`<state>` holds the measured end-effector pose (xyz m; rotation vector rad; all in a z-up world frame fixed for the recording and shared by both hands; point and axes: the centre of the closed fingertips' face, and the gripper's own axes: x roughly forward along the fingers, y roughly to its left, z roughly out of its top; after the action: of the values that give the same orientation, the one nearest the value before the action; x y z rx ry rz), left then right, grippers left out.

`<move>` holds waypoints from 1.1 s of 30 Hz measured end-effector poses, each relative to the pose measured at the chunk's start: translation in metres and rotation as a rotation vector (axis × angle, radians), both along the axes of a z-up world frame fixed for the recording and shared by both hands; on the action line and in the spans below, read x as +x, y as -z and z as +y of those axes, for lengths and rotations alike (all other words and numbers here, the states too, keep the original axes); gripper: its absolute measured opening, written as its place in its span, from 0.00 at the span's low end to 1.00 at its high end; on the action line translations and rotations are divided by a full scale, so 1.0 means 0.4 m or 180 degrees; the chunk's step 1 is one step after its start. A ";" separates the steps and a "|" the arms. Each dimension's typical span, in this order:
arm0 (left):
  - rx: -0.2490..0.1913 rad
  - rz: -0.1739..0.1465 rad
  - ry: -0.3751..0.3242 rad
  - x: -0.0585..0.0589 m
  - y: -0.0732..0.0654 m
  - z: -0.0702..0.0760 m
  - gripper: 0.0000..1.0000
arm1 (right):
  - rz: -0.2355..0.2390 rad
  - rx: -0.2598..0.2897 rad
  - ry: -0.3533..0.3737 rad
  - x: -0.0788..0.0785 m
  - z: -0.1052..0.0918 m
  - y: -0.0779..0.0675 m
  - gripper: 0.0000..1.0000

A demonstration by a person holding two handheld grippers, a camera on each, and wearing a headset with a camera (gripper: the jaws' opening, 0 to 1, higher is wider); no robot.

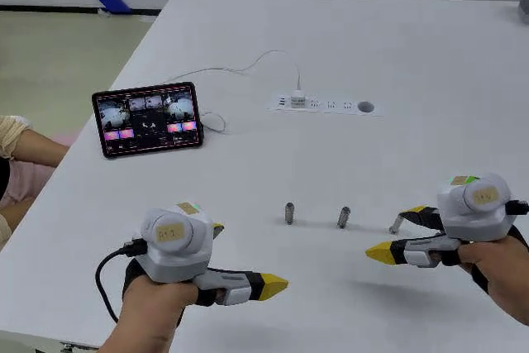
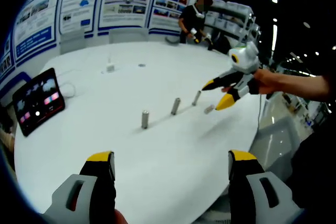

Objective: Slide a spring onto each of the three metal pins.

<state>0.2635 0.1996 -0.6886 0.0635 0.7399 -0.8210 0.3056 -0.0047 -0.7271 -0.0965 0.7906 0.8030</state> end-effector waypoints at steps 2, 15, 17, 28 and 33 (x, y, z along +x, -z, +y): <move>-0.0009 0.0011 0.0008 -0.002 -0.002 -0.006 0.91 | -0.0006 0.0013 0.0037 -0.006 -0.009 -0.002 0.73; 0.0026 0.0062 0.0107 -0.007 0.014 -0.034 0.91 | 0.0009 0.0151 0.0286 -0.049 -0.055 -0.008 0.78; 0.0024 0.0075 0.0121 -0.008 0.017 -0.039 0.91 | 0.0013 0.0142 0.0297 -0.060 -0.061 -0.006 0.79; 0.0072 0.0098 0.0228 0.001 0.016 -0.067 0.92 | 0.0002 0.0229 0.0435 -0.098 -0.086 -0.014 0.83; 0.0075 0.0090 0.0254 0.008 0.014 -0.077 0.92 | -0.0015 0.0249 0.0453 -0.117 -0.095 -0.014 0.84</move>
<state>0.2667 0.1689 -0.6943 0.1032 0.7777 -0.8907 0.2588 -0.0428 -0.7215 0.0276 0.7521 0.6976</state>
